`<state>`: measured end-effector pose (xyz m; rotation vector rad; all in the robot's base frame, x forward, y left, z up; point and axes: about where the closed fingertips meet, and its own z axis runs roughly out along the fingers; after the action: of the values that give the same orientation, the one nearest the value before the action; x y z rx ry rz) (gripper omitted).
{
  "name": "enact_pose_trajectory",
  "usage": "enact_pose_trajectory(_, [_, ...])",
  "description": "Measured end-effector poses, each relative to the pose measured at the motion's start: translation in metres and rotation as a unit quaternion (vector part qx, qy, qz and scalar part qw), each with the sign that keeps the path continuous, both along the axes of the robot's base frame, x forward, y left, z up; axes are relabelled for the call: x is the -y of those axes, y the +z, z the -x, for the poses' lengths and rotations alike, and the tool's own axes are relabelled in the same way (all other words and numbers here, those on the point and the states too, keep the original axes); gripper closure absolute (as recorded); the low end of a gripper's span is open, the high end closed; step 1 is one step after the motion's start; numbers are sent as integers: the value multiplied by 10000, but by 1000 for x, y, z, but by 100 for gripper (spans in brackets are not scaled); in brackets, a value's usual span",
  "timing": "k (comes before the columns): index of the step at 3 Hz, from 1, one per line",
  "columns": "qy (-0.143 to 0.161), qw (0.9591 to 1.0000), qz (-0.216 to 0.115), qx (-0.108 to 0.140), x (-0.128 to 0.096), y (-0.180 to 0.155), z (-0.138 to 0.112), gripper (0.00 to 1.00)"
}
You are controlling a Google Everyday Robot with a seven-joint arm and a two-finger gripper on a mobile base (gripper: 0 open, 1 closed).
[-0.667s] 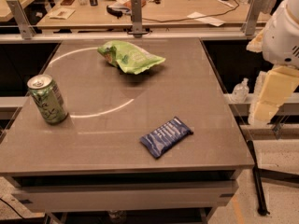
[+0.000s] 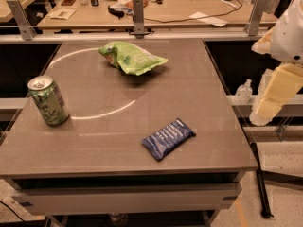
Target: Pick green rice chip bag
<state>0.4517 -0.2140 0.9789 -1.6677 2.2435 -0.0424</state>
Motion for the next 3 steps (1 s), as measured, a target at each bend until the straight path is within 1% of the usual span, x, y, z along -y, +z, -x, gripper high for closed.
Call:
enact_pose_trajectory(1, [-829,9894,-1191,-8,35,-10,-15,0])
enact_pose_trajectory(2, [-1280,9649,-2285,208,56,-17,-22,0])
enact_pose_trajectory(3, [-1228,9329,-3334,586,52,0,-31,0])
